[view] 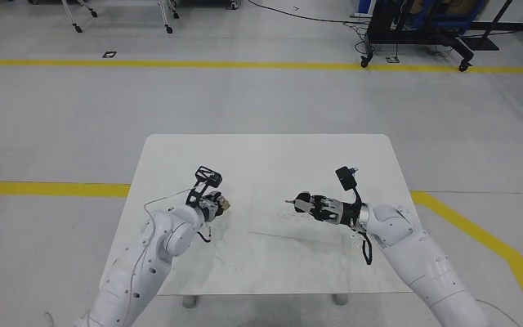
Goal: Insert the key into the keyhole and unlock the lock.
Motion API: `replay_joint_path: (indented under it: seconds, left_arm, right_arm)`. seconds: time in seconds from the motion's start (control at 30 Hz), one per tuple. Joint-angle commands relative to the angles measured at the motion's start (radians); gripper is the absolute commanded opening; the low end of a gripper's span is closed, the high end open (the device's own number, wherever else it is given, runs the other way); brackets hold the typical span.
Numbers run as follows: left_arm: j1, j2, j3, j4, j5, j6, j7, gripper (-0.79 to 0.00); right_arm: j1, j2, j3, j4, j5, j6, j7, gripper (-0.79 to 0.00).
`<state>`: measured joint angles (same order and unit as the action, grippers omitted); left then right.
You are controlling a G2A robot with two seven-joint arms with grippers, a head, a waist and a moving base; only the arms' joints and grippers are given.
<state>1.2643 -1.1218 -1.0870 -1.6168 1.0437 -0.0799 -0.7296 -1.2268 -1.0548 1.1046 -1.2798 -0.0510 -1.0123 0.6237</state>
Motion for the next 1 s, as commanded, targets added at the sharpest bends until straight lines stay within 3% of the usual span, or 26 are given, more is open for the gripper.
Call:
replay_joint_path:
  seconds: [0.0, 0.17, 0.23, 0.47, 0.7, 0.77, 0.97]
  left_arm:
    - [0.0, 0.0, 0.0, 0.001, 0.014, 0.004, -0.004, -0.785]
    - [0.0, 0.0, 0.0, 0.001, 0.014, 0.004, -0.004, -0.785]
    - [0.005, -0.003, -0.008, 0.014, -0.078, -0.04, 0.03, -0.785]
    - [-0.143, -0.032, -0.05, 0.31, -0.6, -0.245, 0.049, -0.785]
    - [-0.354, -0.093, 0.051, 0.63, -0.99, -0.363, -0.112, -0.785]
    - [-0.418, -0.109, 0.086, 0.702, -1.024, -0.395, -0.187, -0.785]
    - [-0.418, -0.109, 0.086, 0.702, -1.024, -0.395, -0.187, -0.785]
  right_arm:
    - [0.0, 0.0, 0.0, 0.0, 0.0, 0.0, 0.0, -0.785]
    - [0.0, 0.0, 0.0, 0.0, 0.0, 0.0, 0.0, -0.785]
    - [0.0, 0.0, 0.0, 0.0, 0.0, 0.0, 0.0, -0.785]
    - [-0.005, -0.002, -0.001, -0.006, 0.002, 0.023, -0.019, -0.785]
    - [0.0, -0.009, -0.012, 0.025, 0.031, 0.033, -0.081, -0.785]
    - [-0.003, -0.008, -0.008, 0.027, 0.035, 0.028, -0.082, -0.785]
    - [-0.003, -0.008, -0.008, 0.027, 0.035, 0.028, -0.082, -0.785]
